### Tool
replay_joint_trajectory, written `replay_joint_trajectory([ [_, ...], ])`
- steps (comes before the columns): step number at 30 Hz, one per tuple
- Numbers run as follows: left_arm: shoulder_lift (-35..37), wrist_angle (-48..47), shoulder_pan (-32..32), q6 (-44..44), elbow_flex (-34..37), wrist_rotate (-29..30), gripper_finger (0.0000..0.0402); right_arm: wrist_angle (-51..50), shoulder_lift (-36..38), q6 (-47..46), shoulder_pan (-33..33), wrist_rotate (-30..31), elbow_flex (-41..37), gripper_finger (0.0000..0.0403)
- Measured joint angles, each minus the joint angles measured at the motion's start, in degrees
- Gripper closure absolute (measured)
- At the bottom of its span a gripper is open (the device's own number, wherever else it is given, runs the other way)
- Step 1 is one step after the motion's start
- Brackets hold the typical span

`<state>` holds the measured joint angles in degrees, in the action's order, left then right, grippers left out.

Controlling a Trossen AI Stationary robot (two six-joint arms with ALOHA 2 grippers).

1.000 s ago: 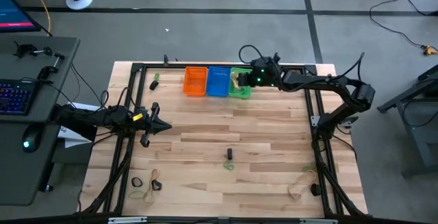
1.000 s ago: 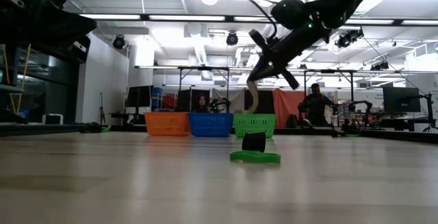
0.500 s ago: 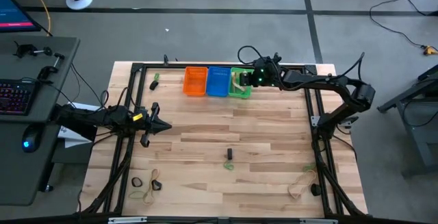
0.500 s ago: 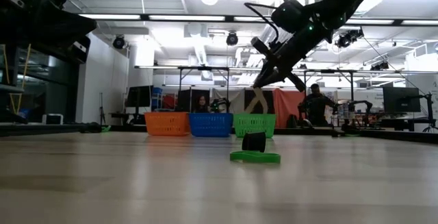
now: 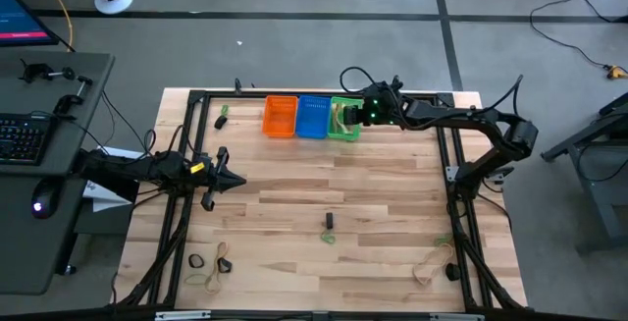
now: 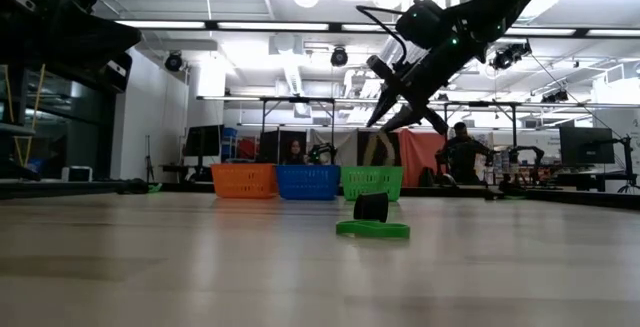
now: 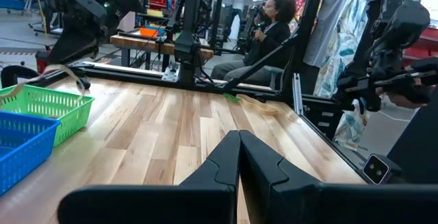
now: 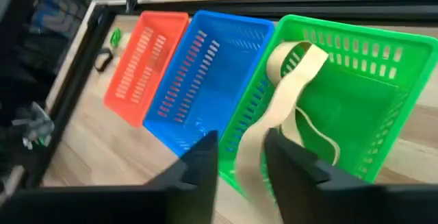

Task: Sort rubber bands into baskets
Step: Put the brown rubber band into the green bin

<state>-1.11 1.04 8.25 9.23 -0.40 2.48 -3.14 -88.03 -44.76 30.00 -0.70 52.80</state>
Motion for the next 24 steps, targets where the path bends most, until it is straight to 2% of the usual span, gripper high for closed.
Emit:
replay_joint_trajectory([
  [4, 0.01, 0.0, -0.02, 0.0, 0.0, 0.0, 0.0401, -3.52, 0.0, 3.68, 0.01, -0.21, 1.95, 0.0208],
  [7, -0.01, 0.0, -0.01, 0.0, 0.0, 0.0, 0.0401, -6.51, 0.0, 6.03, 0.74, -0.3, 4.59, 0.0168],
  [11, 0.0, 0.0, -0.02, 0.0, 0.0, 0.0, 0.0401, -15.01, 0.0, 10.69, 1.64, -3.42, 10.69, 0.0152],
  [15, -0.01, 0.0, 0.0, 0.0, 0.0, 0.0, 0.0401, -34.07, 0.02, 15.6, -0.03, -14.7, 18.04, 0.0151],
  [17, 0.01, 0.0, 0.0, 0.0, 0.0, 0.0, 0.0401, -46.07, 0.07, 17.48, -3.49, -18.74, 19.94, 0.0151],
  [20, 0.0, 0.0, 0.0, 0.0, 0.0, 0.0, 0.0401, -61.5, 0.24, 17.45, -12.36, -20.2, 19.77, 0.0151],
  [24, 0.0, 0.0, 0.0, 0.0, 0.0, 0.0, 0.0401, -70.1, 0.37, 8.2, -27.38, -21.93, 15.26, 0.0151],
])
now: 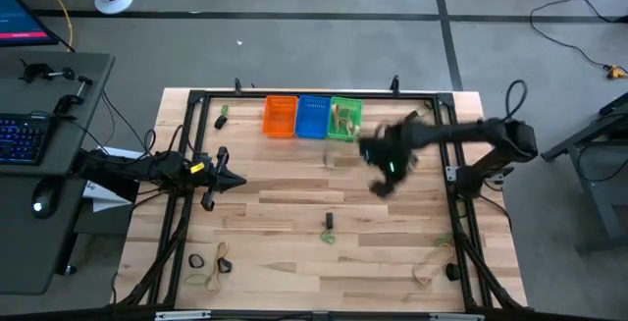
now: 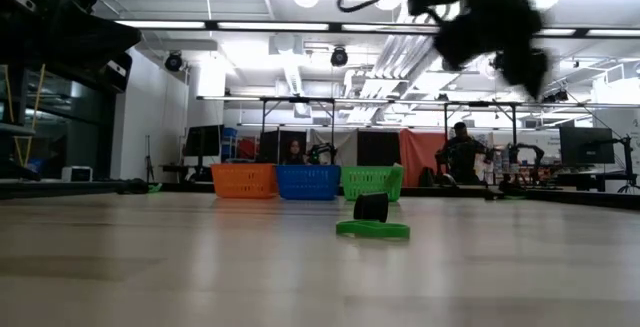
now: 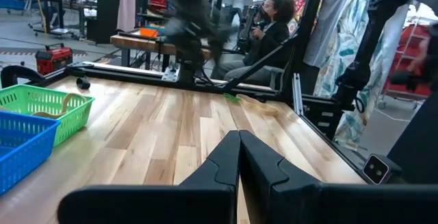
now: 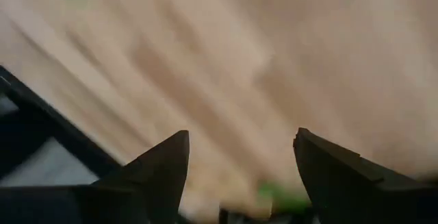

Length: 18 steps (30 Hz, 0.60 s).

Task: Sort rubber bands into baskets
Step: Put the brown rubber band into the green bin

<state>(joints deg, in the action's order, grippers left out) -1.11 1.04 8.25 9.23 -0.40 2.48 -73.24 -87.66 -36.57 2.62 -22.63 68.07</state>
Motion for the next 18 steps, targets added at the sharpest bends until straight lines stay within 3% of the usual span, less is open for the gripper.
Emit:
replay_joint_trajectory([
  [5, -0.02, 0.0, 0.0, 0.0, 0.0, 0.0, 0.0401, 5.51, 0.0, -20.04, -17.87, -10.18, -8.8, 0.0151],
  [10, 0.0, 0.0, -0.01, 0.0, 0.0, 0.0, 0.0401, 17.77, 0.0, -44.43, -29.61, -16.84, -18.36, 0.0151],
  [13, -0.02, 0.0, 0.0, 0.0, 0.0, 0.0, 0.0401, 24.26, -0.04, -58.67, -33.87, -16.82, -21.66, 0.0151],
  [18, -0.02, 0.0, -0.01, 0.0, 0.0, 0.0, 0.0401, 34.07, -0.02, -74.02, -37.64, -12.26, -25.43, 0.0151],
])
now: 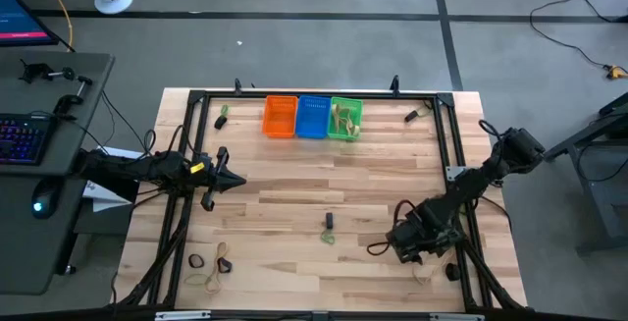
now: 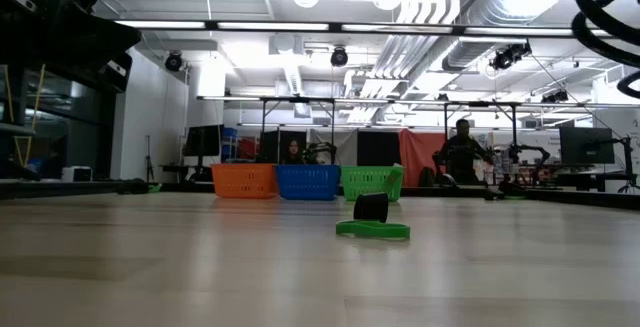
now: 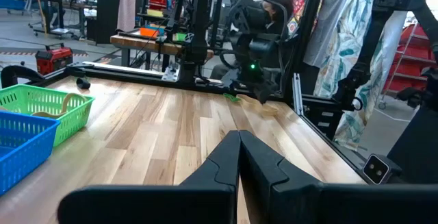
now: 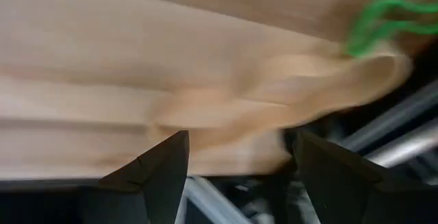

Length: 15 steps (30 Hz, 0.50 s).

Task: Sort rubber bands into baskets
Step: Put the brown rubber band into the green bin

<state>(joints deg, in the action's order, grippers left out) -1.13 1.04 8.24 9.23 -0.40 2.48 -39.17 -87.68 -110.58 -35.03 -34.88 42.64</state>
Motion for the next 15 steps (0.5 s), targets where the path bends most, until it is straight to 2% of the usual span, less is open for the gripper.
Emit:
replay_joint_trajectory([
  [6, 0.0, 0.0, -0.01, 0.0, 0.0, 0.0, 0.0401, 12.78, 0.0, -11.17, -1.24, 4.69, -4.67, 0.0151],
  [11, 0.0, 0.0, 0.0, 0.0, 0.0, 0.0, 0.0401, 13.82, 0.09, -15.62, -2.23, 4.7, -6.72, 0.0156],
  [15, 0.0, 0.0, 0.01, 0.0, 0.0, 0.0, 0.0401, 16.86, 0.28, -18.21, -2.25, 5.86, -8.3, 0.0191],
])
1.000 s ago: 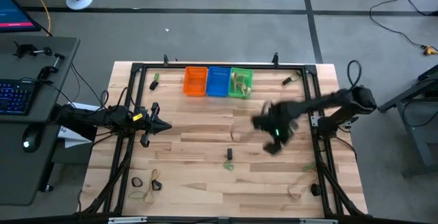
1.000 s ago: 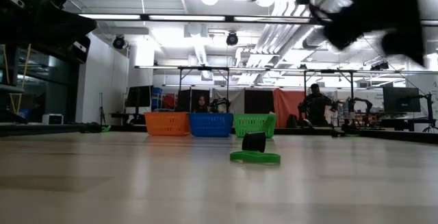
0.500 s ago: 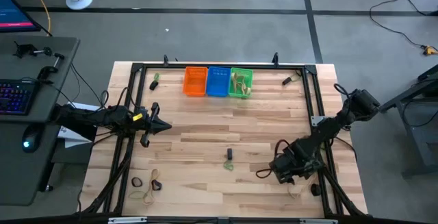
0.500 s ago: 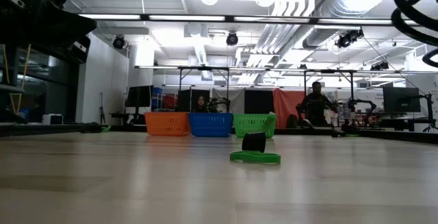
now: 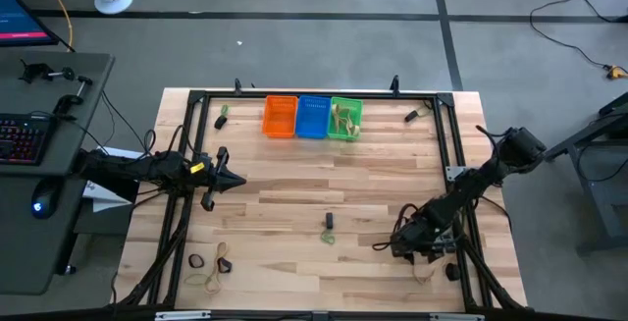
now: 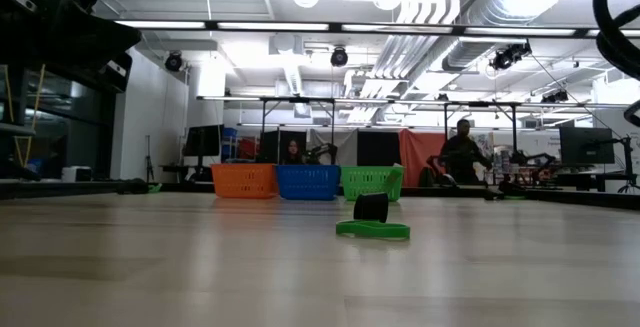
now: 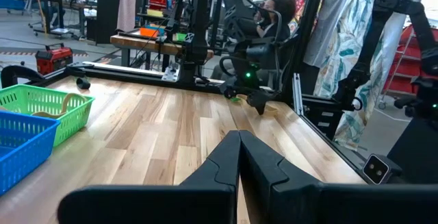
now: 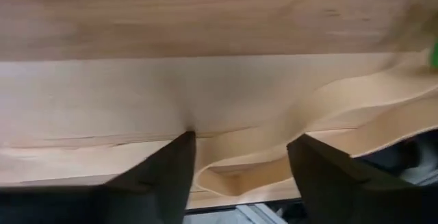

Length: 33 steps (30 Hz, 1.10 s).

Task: Sort rubber bands into baskets
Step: Put the brown rubber band into the green bin

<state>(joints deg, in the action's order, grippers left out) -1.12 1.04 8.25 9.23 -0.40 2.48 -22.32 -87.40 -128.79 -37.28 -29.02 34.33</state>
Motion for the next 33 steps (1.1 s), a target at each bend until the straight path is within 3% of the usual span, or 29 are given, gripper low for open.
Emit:
replay_joint_trajectory([
  [3, 0.02, 0.0, 0.0, 0.0, 0.0, 0.0, 0.0401, 1.21, -0.03, -0.12, 0.0, 1.11, -0.76, 0.0252],
  [7, 0.01, 0.0, 0.0, 0.0, 0.0, 0.0, 0.0401, 1.07, -0.08, 2.67, 0.0, 2.16, -1.25, 0.0364],
  [9, 0.0, 0.0, -0.01, 0.0, 0.0, 0.0, 0.0401, 0.65, -0.08, 4.61, -0.02, 3.43, -0.85, 0.0391],
  [14, 0.01, 0.0, 0.0, 0.0, 0.0, 0.0, 0.0401, -2.56, 0.04, 13.28, 2.43, 7.26, 3.6, 0.04],
  [20, 0.0, 0.0, -0.01, 0.0, 0.0, 0.0, 0.0401, -0.73, 2.22, 31.25, 11.32, 12.07, 12.32, 0.0402],
  [29, 0.02, 0.04, 0.0, 0.0, 0.0, 0.0, 0.0401, 1.39, 2.21, 71.81, 40.03, 25.14, 27.53, 0.0402],
  [33, 0.02, 0.01, 0.0, 0.0, 0.0, 0.0, 0.0401, 0.25, 2.21, 83.04, 54.54, 27.0, 30.53, 0.0402],
])
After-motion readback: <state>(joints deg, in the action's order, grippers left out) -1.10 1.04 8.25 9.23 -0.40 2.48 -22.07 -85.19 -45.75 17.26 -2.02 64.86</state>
